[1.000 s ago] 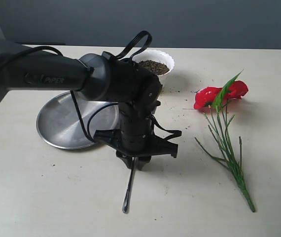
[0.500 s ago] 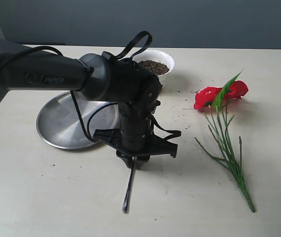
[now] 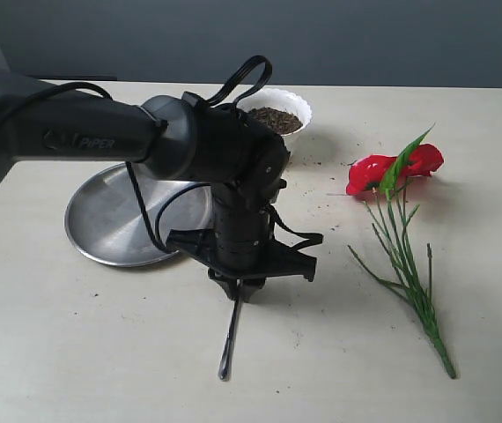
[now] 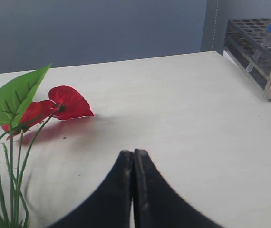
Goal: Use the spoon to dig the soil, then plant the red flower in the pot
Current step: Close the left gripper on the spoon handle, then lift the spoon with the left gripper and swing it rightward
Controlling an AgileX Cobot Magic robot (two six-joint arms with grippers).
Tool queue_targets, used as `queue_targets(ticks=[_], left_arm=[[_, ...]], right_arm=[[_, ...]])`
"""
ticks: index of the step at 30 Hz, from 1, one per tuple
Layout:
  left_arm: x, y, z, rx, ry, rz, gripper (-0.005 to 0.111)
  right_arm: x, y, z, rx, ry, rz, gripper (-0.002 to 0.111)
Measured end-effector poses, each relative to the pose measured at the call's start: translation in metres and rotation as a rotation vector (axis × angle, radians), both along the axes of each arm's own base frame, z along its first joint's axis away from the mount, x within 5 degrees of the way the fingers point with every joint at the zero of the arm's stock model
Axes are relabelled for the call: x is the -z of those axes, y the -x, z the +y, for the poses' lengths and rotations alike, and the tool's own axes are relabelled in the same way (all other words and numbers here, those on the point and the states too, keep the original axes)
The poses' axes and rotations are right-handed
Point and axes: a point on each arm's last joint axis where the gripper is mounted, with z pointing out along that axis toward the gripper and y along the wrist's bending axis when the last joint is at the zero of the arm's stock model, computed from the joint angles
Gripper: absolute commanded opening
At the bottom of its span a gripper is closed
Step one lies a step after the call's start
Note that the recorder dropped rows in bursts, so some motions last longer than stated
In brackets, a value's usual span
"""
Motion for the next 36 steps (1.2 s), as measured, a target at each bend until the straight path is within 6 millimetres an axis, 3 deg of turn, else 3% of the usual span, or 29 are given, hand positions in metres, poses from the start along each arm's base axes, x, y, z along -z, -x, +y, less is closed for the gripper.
queue_targets(ticks=[7, 11, 36], left_arm=[[0.0, 0.0002, 0.0002, 0.0, -0.002, 0.002, 0.016], [0.0, 0.0001, 0.0003, 0.001, -0.003, 0.001, 0.001], [-0.003, 0.0, 0.002, 0.061, -0.014, -0.011, 0.0]], right_arm=[[0.0, 0.0, 0.0, 0.0, 0.0, 0.0, -0.001], [0.0, 0.0, 0.0, 0.0, 0.0, 0.0, -0.001], [0.0, 0.0, 0.0, 0.0, 0.0, 0.0, -0.001]])
